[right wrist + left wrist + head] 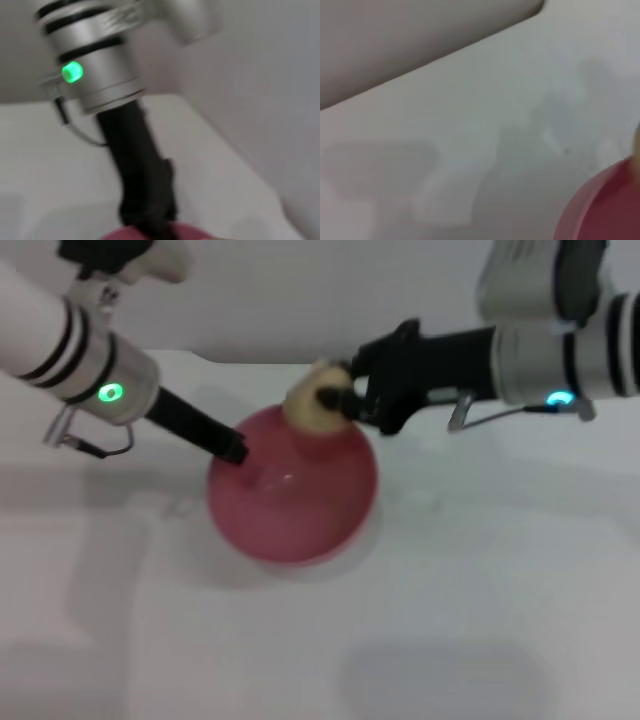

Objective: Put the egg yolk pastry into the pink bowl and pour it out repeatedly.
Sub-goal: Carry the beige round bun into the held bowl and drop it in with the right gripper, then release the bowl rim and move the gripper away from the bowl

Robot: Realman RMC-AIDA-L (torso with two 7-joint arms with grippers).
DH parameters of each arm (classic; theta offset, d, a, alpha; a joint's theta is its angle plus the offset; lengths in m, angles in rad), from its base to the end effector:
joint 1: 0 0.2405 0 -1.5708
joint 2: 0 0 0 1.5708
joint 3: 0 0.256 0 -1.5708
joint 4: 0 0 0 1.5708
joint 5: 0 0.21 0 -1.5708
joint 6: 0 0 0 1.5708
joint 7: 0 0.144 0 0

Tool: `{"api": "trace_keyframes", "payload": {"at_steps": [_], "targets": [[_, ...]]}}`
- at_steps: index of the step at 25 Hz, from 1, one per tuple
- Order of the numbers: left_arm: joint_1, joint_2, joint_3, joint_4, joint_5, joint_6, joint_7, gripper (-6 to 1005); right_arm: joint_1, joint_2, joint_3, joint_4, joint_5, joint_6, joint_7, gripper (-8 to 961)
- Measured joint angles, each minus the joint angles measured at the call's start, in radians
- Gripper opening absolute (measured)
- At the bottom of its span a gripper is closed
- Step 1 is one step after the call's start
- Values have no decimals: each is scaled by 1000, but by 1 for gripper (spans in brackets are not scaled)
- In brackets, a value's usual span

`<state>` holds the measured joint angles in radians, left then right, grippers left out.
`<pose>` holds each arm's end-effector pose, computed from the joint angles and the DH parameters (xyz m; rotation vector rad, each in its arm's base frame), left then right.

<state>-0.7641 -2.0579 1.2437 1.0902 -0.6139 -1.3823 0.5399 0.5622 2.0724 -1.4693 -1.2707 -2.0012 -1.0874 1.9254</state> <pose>-0.1688 0.4035 -0.0023 -2.5110 -1.0771 0.2540 0.1135 0.3780 -0.0254 -2.7389 0.1712 0.2772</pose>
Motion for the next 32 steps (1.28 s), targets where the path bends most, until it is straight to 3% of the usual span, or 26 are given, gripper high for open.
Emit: {"api": "trace_keyframes", "payload": {"at_steps": [5, 10, 12, 18, 24, 32], "targets": [[-64, -7, 35, -23, -2, 8, -7, 0, 12, 1, -94, 37, -45, -4, 5, 210], [-82, -8, 44, -23, -4, 9, -13, -1, 5, 5, -129, 37, -45, -3, 13, 173], [-83, -8, 46, -24, -4, 11, -13, -1, 3, 5, -129, 28, -41, -3, 14, 349], [-80, -8, 56, -34, -4, 12, -14, 0, -13, 7, -112, -7, -39, -13, 36, 527], [-77, -10, 110, -42, -4, 18, -17, 0, -37, 9, -47, -23, -38, -41, 50, 527], [-88, -12, 247, -75, -57, 76, -69, -1, -93, 11, 119, -19, 23, -56, 50, 527]]}}
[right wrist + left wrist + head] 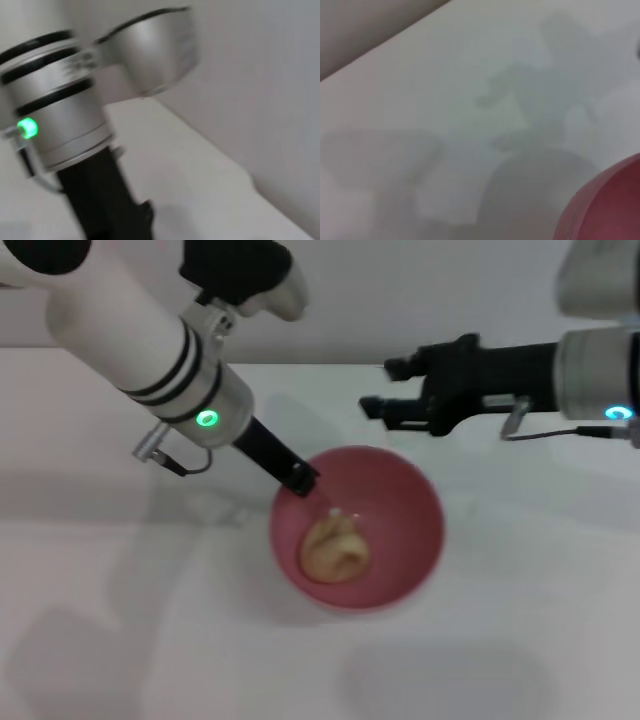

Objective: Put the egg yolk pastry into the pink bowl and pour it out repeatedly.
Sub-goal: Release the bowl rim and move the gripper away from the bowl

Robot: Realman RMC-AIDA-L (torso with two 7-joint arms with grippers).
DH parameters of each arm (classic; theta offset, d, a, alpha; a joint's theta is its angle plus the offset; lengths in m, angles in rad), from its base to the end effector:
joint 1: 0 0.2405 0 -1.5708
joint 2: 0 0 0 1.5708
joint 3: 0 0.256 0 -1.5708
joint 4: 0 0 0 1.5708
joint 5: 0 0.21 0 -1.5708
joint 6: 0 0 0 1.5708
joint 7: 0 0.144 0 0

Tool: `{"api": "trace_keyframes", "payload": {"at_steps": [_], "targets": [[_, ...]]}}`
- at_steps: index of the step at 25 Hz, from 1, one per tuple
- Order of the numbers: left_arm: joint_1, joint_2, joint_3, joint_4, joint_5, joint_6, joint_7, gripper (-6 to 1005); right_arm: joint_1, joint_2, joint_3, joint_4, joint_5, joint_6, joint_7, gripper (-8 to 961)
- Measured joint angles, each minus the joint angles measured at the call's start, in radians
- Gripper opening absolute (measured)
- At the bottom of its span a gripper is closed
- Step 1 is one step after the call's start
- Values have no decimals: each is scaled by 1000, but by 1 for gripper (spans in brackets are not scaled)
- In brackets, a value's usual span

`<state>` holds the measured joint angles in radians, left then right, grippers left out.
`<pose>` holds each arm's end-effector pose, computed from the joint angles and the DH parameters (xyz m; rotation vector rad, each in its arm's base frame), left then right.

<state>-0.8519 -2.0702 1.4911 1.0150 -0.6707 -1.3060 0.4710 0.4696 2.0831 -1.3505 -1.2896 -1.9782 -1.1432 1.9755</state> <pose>-0.1338 0.3948 -0.0539 -2.6312 -0.9275 0.3862 0.1480 0.3724 -0.0018 -2.6648 0.4242 0.3590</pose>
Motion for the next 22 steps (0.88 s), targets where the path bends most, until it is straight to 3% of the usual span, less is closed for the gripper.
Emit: {"api": "trace_keyframes", "payload": {"at_steps": [5, 11, 14, 22], "targets": [[-12, 0, 48, 1, -106, 5, 8, 0, -31, 1, 86, 33, 3, 7, -3, 527], [-24, -2, 169, -2, -114, 34, 2, 3, -45, 2, 105, 79, 3, 9, -4, 527], [-22, -4, 184, -3, -114, 51, -15, 8, -46, 1, 105, 99, 4, 11, -5, 527], [-8, 1, 173, 0, -106, 69, -75, 232, -48, -2, 106, 118, 4, 13, -21, 527]]}}
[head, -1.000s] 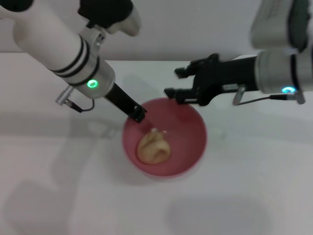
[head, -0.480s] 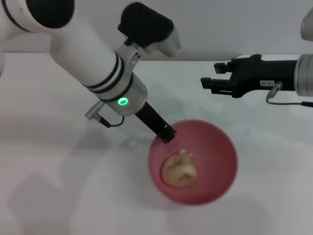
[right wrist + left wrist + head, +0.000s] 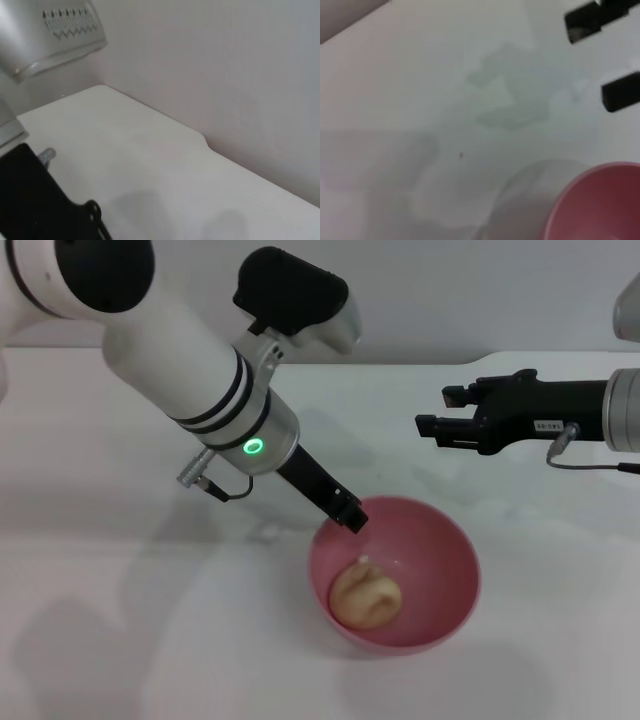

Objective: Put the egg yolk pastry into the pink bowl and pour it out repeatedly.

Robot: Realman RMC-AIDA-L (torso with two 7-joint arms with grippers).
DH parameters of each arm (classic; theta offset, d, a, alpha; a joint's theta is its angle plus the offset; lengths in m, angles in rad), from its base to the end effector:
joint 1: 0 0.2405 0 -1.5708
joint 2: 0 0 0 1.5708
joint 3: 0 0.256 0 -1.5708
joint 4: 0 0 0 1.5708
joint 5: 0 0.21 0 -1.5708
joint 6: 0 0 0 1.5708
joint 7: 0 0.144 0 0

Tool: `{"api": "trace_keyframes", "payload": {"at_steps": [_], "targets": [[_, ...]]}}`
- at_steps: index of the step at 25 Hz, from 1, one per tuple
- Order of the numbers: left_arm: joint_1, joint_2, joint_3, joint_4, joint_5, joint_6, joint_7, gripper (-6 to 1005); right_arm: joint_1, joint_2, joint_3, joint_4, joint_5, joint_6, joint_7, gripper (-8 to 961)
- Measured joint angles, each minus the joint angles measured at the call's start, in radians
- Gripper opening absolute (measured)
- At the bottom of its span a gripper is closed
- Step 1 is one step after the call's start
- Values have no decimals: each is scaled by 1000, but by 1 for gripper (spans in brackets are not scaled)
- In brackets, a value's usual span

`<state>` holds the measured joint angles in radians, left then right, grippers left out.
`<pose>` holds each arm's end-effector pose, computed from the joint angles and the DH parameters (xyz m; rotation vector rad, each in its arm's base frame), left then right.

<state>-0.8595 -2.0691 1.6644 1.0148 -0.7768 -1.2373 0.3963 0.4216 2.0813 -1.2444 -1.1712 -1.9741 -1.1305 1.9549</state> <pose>-0.1180 0.3783 -0.0833 -2.6968 -0.9080 0.3808 0.2027 0.3719 0.0062 -2.5625 0.6618 0.3574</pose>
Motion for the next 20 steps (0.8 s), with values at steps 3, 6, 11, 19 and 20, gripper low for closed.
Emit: {"api": "trace_keyframes", "payload": {"at_steps": [3, 6, 11, 19, 20], "targets": [[11, 5, -34, 10, 0, 10, 1, 371, -2, 0, 0, 6, 0, 0, -4, 527], [26, 9, -112, 43, 12, -1, 6, 464, -4, -1, 0, 16, 0, 4, -5, 527], [113, 9, -304, 173, 4, 15, 53, 579, -15, -1, 1, 31, 18, 40, -5, 527], [386, 8, -481, 219, -611, 255, 432, 593, -44, -10, 106, 240, 491, 57, -93, 527], [425, 7, -494, 204, -728, 268, 537, 593, -43, -12, 125, 294, 588, 29, -144, 527]]}}
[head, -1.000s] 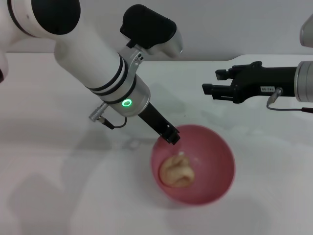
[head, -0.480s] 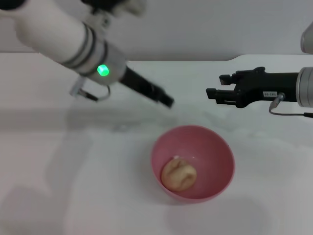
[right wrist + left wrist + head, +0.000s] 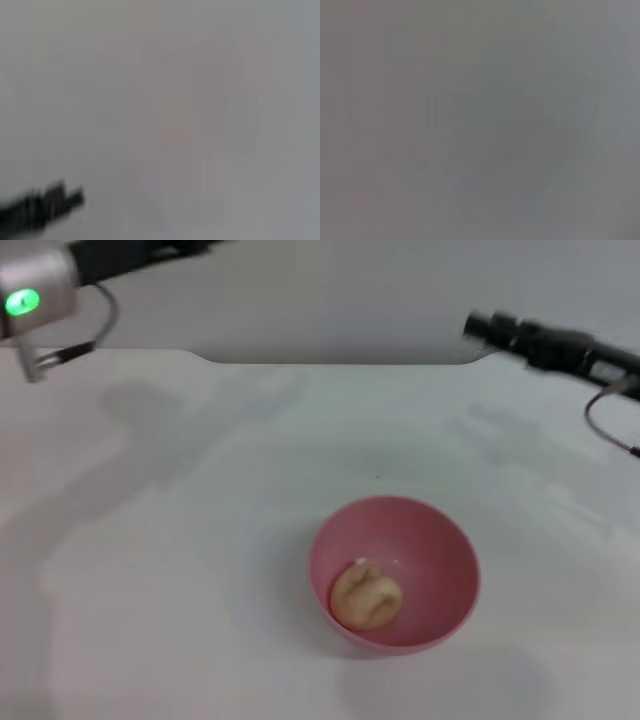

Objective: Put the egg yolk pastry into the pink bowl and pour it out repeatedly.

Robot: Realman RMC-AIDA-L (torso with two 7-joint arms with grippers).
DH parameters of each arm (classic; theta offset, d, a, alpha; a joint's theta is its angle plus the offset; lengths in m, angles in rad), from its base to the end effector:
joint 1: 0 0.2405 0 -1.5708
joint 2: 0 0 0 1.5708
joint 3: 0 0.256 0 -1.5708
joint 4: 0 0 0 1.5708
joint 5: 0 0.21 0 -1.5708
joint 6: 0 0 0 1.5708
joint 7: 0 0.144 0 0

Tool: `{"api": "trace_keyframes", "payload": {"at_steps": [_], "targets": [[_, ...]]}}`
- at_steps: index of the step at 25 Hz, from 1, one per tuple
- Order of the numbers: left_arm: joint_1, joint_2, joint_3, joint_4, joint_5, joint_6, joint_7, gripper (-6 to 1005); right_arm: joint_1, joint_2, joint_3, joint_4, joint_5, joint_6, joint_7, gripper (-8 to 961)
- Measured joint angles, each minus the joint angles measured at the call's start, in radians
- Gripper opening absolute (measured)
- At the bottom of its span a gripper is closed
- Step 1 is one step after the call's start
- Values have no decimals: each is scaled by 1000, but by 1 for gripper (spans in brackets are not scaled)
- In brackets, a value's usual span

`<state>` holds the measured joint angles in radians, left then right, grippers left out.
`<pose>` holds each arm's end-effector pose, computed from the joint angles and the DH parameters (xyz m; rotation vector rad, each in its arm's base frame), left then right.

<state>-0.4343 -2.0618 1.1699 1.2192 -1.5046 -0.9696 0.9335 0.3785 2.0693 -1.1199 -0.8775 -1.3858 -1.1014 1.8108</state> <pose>-0.1651 0.4025 0.0660 -2.2063 -0.9804 -0.9417 0.2353 0.3724 0.0297 -2.2058 1.0468 1.0290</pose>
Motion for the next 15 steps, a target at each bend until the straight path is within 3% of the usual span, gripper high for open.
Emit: {"api": "trace_keyframes", "payload": {"at_steps": [4, 8, 11, 15], "targets": [[113, -5, -14, -30, -294, 17, 391, 593, 6, 0, 95, 229, 348, -139, -200, 527], [192, -12, 59, -32, -396, 103, 745, 593, 8, 7, 130, 437, 659, -279, -441, 527], [232, -12, 202, -32, -436, 291, 1031, 593, 17, 12, 124, 576, 826, -369, -739, 527], [245, -12, 454, -32, -448, 684, 1325, 592, 47, 18, 126, 729, 873, -396, -1171, 527]]}}
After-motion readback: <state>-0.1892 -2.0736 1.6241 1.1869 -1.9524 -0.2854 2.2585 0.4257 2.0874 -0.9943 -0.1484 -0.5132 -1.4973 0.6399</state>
